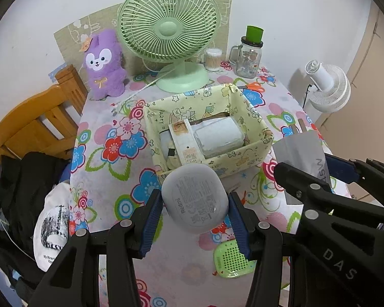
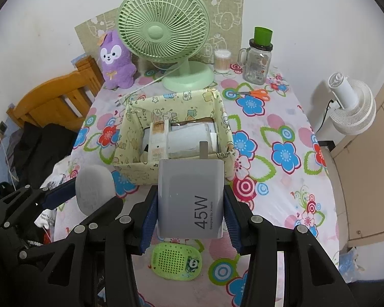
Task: Organize rigid objects
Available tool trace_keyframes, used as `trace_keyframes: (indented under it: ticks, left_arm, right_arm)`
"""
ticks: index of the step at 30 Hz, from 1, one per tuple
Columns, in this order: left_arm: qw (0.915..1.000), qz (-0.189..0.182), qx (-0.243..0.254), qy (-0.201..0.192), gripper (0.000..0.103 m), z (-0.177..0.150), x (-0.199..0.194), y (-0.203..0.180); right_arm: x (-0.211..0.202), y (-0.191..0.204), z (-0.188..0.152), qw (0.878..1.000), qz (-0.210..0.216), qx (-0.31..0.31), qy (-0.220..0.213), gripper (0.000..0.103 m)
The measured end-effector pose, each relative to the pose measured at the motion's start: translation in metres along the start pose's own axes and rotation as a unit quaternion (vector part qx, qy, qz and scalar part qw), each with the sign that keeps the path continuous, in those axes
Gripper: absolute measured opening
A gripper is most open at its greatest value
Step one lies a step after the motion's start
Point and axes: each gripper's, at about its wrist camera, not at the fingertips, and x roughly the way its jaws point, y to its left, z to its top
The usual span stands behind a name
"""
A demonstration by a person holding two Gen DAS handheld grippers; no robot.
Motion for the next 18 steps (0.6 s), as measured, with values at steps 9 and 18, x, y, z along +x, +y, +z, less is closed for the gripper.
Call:
trace_keyframes:
  ticks: [9, 18]
  left_arm:
    - [0.9999, -0.012, 0.001, 0.000, 0.053, 0.007, 0.004, 0.009]
    - [0.9999, -0.007, -0.009, 0.005, 0.053, 0.015, 0.013, 0.012]
  right_arm:
    - [0.004, 0.006, 0.007, 1.000, -0.004, 0.008, 0.001, 0.050]
    - [0.009, 0.007, 0.017, 1.000, 0.001, -0.001, 0.003, 0.050]
